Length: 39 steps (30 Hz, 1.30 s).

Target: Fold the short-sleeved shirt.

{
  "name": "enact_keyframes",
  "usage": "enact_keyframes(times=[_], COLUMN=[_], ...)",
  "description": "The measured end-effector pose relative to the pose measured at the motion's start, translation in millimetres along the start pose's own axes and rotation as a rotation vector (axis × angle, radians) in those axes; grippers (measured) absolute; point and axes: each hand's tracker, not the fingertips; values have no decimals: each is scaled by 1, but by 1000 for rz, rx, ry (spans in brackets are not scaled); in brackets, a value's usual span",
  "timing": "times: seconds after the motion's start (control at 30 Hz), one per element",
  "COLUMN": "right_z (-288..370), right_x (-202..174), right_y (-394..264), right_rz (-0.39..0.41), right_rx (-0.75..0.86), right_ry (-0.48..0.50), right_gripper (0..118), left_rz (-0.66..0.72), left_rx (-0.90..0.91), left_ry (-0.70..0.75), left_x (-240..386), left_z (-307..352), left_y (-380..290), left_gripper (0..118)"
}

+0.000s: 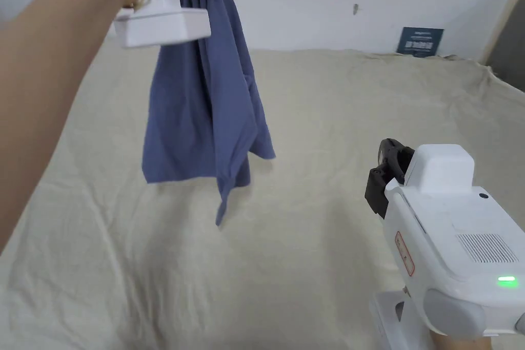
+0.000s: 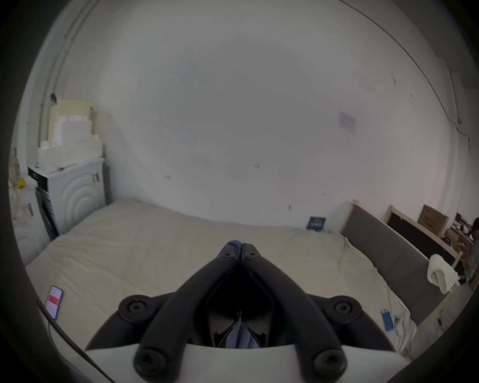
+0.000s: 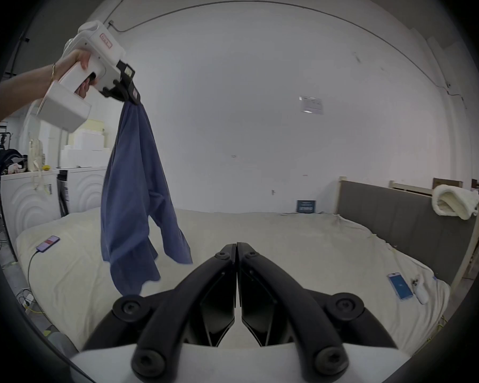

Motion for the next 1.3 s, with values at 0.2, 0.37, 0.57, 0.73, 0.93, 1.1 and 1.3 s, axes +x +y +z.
enact_keyframes(times=[0.2, 0.37, 0.57, 0.73, 0.93, 1.1, 1.3], right_z=[8, 8, 4, 2, 1, -1, -5], right_x=[18, 20, 13, 9, 13, 18, 16], right_y=[-12, -17, -26, -34, -38, -38, -36], right_rz=[-22, -31, -35, -33, -29, -37, -38], right_rx=[-27, -44, -69, -98, -117, -120, -120], right_ry=[-55, -64, -48, -37, -44, -58, -58], right_gripper=[0, 0, 0, 0, 0, 0, 0], left_rz=[0, -13, -77, -122, -118, -118, -74], left_rx=[-179, -345, -535, -696, -734, -685, -471], left_ry=[-47, -26, 12, 23, 22, -15, -79], left_x=[21, 21, 19, 25, 33, 34, 33], left_z=[-51, -84, -106, -117, -116, -114, -91], left_y=[-87, -171, -267, -332, -364, -350, -304], left_gripper=[0, 0, 0, 0, 0, 37, 118])
